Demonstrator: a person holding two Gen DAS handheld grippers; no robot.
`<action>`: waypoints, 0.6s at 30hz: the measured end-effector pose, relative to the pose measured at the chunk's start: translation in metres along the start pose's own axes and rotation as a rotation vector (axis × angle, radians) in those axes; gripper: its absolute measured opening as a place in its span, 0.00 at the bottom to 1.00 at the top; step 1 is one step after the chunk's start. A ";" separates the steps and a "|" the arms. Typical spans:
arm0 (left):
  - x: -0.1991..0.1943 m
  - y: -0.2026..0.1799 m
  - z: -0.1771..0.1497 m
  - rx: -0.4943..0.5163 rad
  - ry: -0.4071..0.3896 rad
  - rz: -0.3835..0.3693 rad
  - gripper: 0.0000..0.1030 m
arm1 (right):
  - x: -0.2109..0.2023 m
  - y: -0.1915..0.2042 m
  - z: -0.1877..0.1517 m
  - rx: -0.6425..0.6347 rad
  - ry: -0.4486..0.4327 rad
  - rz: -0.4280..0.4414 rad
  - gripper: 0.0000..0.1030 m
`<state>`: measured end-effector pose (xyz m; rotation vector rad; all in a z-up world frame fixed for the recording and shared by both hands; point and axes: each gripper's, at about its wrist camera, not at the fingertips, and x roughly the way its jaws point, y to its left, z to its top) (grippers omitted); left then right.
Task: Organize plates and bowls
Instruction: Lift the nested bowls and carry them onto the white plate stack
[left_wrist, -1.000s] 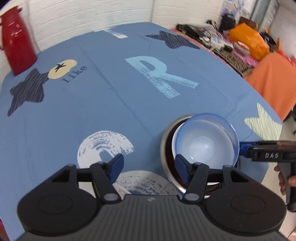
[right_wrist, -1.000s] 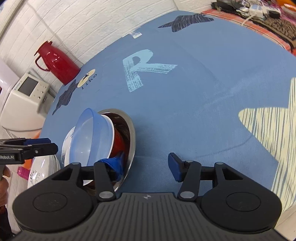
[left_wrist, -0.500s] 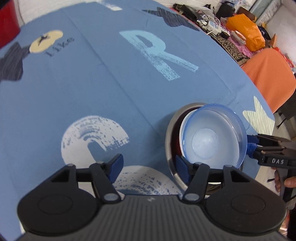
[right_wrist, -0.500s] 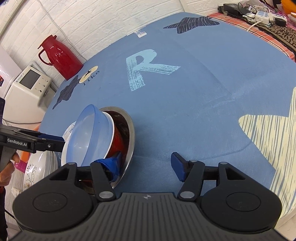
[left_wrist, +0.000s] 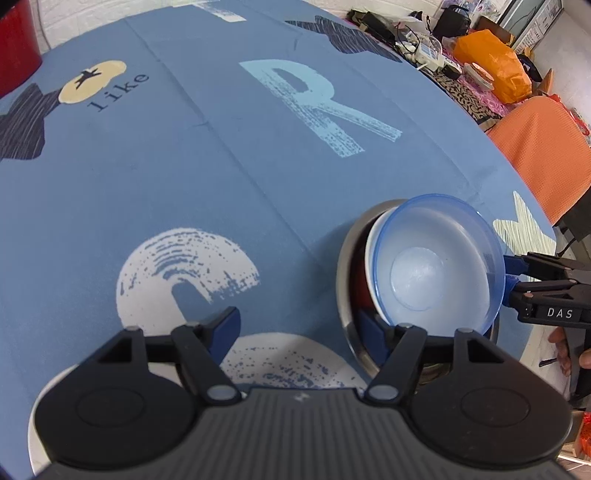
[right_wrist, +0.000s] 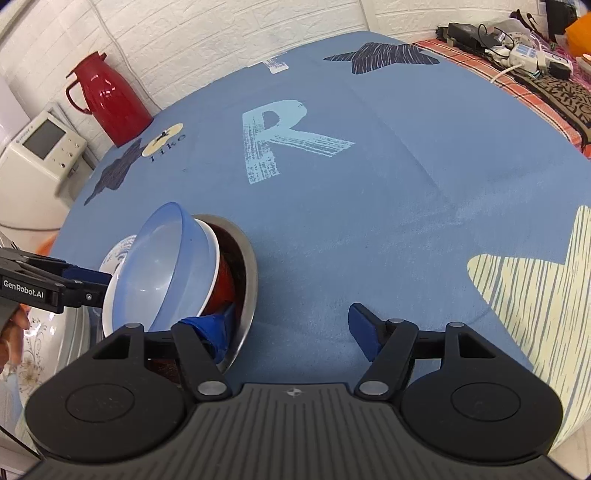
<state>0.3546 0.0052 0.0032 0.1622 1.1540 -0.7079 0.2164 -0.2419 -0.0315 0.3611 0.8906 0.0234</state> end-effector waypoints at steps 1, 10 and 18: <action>0.000 0.000 -0.001 0.002 -0.005 0.001 0.68 | 0.001 0.000 0.002 -0.002 0.010 -0.003 0.52; 0.001 -0.002 -0.002 0.010 -0.015 0.012 0.68 | 0.005 0.014 -0.004 -0.018 -0.036 -0.098 0.52; 0.001 -0.004 -0.005 0.002 -0.030 0.018 0.65 | 0.006 0.018 0.000 -0.034 0.010 -0.114 0.52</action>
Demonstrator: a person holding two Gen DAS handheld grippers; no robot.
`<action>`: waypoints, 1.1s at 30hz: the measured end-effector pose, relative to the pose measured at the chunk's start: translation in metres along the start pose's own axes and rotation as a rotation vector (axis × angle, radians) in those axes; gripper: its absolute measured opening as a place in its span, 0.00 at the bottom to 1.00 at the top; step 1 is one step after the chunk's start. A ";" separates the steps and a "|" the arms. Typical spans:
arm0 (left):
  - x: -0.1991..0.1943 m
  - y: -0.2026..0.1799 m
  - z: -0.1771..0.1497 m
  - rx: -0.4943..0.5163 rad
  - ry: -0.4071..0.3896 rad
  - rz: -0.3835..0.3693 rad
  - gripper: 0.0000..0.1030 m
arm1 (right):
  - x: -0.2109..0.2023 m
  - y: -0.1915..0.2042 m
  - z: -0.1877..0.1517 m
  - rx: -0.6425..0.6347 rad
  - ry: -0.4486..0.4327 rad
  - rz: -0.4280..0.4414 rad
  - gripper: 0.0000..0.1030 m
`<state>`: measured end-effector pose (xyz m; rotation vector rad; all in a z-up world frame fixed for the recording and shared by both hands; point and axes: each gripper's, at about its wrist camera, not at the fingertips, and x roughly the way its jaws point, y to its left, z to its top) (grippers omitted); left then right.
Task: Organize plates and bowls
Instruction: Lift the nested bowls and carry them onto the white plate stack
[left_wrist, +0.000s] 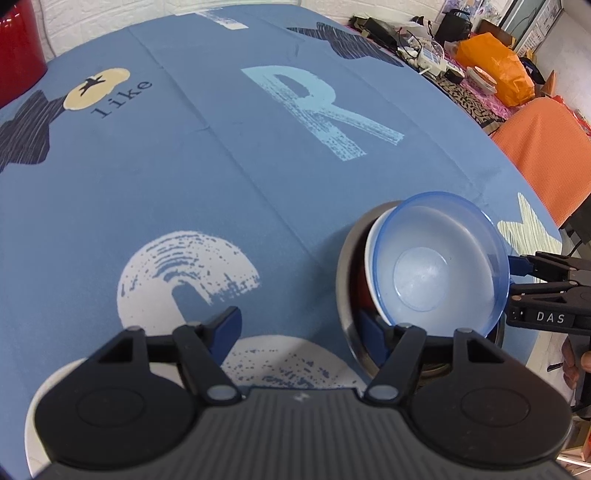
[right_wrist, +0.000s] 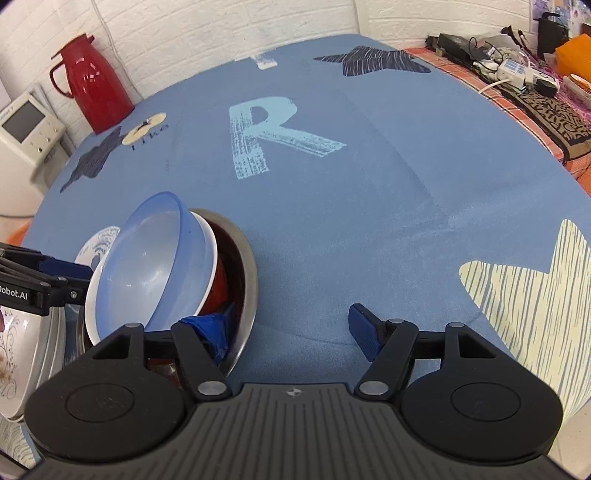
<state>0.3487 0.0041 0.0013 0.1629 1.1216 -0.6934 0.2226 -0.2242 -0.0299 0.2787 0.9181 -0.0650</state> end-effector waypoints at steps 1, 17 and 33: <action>0.000 0.000 0.000 -0.002 -0.001 -0.001 0.66 | 0.001 0.000 0.001 -0.003 0.011 0.001 0.52; -0.005 -0.005 -0.002 -0.019 -0.005 -0.112 0.17 | -0.005 0.009 -0.005 0.001 -0.072 0.068 0.07; -0.006 -0.009 0.001 -0.190 -0.004 -0.091 0.00 | 0.003 -0.004 -0.004 0.308 0.042 0.152 0.00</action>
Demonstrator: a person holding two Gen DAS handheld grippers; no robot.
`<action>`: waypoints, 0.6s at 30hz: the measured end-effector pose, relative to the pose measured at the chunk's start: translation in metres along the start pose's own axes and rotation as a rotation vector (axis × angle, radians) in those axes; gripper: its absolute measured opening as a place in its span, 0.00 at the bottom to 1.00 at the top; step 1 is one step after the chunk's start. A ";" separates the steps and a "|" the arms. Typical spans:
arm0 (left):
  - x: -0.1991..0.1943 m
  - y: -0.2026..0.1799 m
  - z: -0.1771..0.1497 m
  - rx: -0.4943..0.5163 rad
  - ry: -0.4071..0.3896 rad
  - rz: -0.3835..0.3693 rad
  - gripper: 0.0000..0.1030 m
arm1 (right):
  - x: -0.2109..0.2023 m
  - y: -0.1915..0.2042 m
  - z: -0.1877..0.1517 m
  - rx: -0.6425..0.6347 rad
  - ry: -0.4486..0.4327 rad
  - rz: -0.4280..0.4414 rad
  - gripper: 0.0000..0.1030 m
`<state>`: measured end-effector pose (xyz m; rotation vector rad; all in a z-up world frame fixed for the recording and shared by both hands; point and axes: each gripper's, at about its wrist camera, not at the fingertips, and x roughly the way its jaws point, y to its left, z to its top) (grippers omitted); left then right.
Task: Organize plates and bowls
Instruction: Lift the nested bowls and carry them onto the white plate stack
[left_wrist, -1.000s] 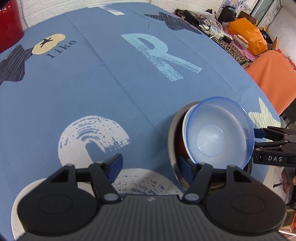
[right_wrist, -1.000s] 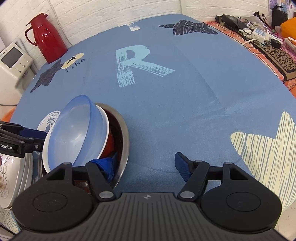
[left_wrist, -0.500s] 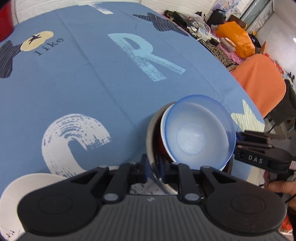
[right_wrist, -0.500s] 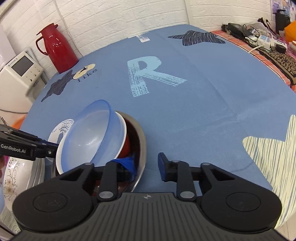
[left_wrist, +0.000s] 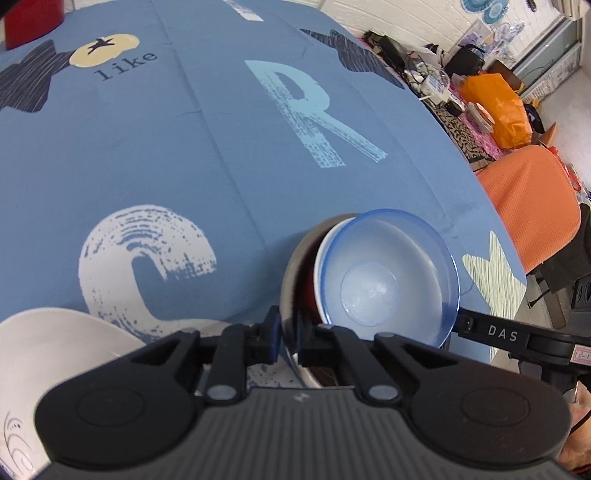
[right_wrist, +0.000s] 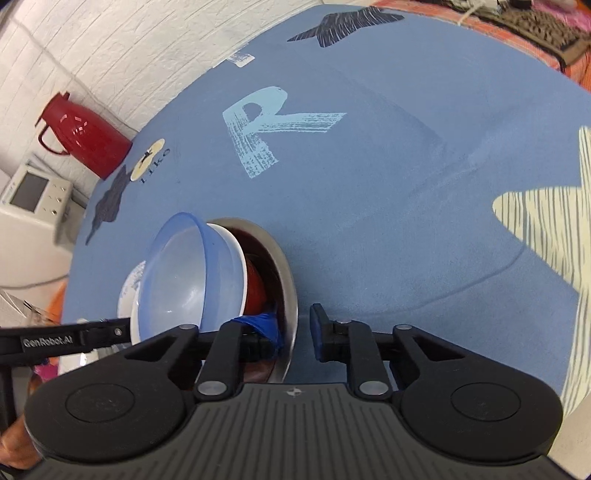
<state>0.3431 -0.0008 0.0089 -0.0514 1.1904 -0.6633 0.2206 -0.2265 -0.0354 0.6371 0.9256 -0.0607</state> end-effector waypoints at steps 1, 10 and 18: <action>-0.001 -0.001 0.002 -0.005 -0.002 0.006 0.00 | 0.001 -0.001 0.002 0.000 0.013 0.015 0.00; -0.010 -0.006 0.027 -0.017 0.006 0.042 0.00 | 0.005 0.008 0.025 0.041 0.101 0.025 0.00; -0.053 0.012 0.029 -0.067 -0.041 0.069 0.00 | -0.008 0.062 0.048 -0.118 0.081 0.012 0.00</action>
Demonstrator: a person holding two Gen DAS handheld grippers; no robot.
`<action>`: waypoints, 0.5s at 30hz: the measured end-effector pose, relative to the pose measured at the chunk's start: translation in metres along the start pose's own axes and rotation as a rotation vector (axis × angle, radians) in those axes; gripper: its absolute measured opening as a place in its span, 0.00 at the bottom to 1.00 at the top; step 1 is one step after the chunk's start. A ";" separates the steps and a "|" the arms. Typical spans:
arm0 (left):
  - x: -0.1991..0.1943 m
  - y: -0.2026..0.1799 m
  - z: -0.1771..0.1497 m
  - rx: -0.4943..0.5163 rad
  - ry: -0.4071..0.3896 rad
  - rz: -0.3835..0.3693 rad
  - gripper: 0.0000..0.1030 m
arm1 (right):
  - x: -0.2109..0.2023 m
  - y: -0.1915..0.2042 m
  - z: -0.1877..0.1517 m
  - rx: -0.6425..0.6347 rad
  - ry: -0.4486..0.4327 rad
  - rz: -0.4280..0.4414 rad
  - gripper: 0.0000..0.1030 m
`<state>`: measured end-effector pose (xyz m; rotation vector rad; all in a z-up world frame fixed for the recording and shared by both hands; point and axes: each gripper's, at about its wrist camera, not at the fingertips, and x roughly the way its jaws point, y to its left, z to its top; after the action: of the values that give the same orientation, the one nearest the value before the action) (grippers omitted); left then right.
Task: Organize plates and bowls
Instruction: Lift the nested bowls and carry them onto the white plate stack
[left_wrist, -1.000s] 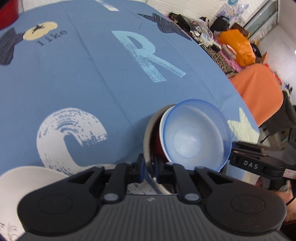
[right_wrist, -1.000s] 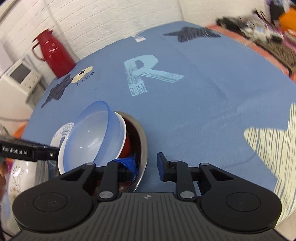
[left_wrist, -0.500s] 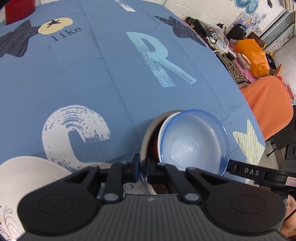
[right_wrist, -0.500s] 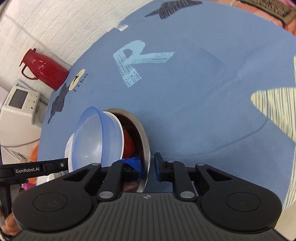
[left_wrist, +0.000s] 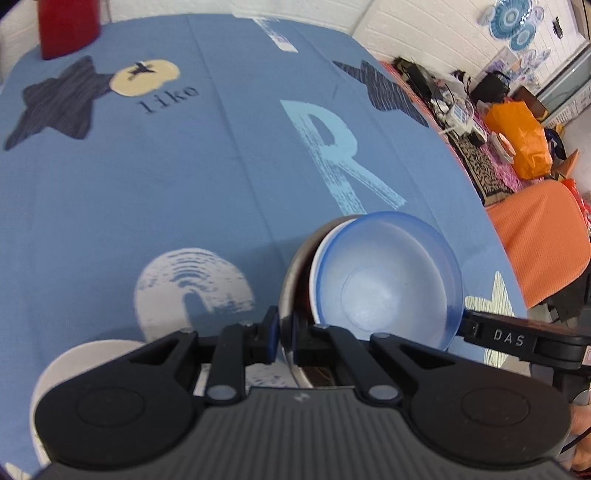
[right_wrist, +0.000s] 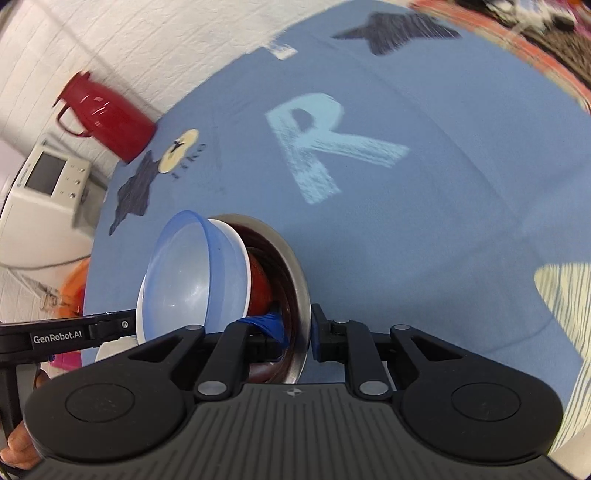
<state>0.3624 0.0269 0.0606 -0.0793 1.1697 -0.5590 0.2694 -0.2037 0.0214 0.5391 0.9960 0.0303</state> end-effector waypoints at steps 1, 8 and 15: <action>-0.010 0.005 -0.003 -0.008 -0.011 0.013 0.00 | -0.001 0.011 0.002 -0.026 -0.002 0.004 0.00; -0.070 0.063 -0.049 -0.120 -0.061 0.110 0.00 | 0.014 0.088 -0.016 -0.190 0.053 0.053 0.00; -0.092 0.108 -0.097 -0.212 -0.064 0.176 0.00 | 0.042 0.136 -0.055 -0.272 0.152 0.083 0.00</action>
<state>0.2915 0.1843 0.0625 -0.1726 1.1573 -0.2747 0.2777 -0.0514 0.0254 0.3309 1.0966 0.2808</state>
